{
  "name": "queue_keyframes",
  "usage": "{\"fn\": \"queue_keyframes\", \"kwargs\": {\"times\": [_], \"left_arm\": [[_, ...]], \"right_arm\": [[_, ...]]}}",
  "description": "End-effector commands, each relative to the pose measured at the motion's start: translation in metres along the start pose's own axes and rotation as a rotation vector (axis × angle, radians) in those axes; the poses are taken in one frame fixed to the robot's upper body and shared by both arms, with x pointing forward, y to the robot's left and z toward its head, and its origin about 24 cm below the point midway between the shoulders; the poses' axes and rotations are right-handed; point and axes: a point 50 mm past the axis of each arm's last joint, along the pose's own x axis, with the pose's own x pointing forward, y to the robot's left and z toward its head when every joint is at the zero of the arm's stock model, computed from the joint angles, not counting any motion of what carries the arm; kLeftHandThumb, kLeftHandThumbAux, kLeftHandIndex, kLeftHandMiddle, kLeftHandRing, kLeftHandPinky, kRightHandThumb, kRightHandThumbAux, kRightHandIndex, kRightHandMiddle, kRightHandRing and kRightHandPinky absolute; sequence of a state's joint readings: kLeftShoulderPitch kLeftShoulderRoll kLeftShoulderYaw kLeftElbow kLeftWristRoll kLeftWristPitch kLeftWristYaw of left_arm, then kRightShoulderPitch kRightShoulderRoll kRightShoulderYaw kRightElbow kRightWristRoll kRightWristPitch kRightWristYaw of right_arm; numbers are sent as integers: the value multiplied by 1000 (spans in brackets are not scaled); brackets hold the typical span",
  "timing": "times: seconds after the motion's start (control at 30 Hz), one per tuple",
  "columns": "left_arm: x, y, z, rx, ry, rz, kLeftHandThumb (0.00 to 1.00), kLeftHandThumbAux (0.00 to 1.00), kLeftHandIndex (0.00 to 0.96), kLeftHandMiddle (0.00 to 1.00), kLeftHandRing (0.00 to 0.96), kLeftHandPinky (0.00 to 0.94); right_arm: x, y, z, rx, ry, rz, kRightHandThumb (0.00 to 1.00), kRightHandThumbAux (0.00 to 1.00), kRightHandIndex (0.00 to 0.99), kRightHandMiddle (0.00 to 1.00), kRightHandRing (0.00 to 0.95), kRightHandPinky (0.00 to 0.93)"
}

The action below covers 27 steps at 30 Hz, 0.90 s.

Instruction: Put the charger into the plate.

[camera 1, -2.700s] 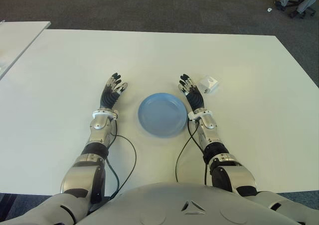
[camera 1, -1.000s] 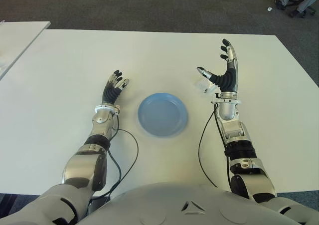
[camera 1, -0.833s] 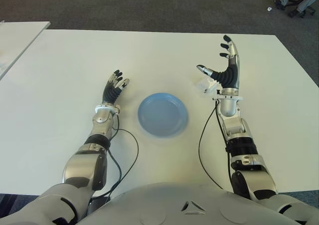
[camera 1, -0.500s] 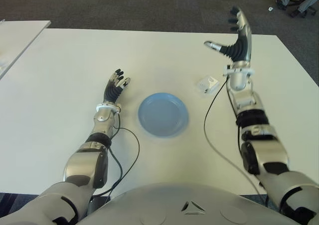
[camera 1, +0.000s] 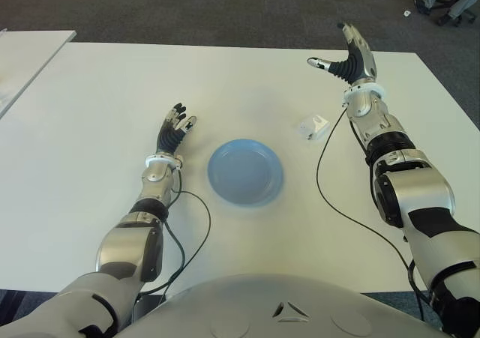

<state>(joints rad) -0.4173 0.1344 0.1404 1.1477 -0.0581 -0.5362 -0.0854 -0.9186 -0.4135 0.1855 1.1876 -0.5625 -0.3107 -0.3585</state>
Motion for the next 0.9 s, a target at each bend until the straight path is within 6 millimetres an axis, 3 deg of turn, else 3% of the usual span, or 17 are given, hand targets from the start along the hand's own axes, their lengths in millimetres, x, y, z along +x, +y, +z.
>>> {"fn": "queue_keyframes", "kwargs": {"times": [0.03, 0.4, 0.9], "left_arm": [[-30, -9, -52, -26, 257, -19, 0, 565, 27, 119, 110, 123], [-30, -10, -51, -21, 238, -28, 0, 559, 27, 127, 124, 130], [-30, -11, -51, -25, 236, -31, 0, 556, 26, 127, 117, 112]], "right_arm": [[5, 0, 1, -75, 23, 63, 452, 419, 0, 15, 31, 85], [-6, 16, -23, -233, 152, 234, 465, 341, 0, 0, 0, 78], [-10, 23, -29, -299, 221, 332, 431, 270, 0, 0, 0, 3]]}}
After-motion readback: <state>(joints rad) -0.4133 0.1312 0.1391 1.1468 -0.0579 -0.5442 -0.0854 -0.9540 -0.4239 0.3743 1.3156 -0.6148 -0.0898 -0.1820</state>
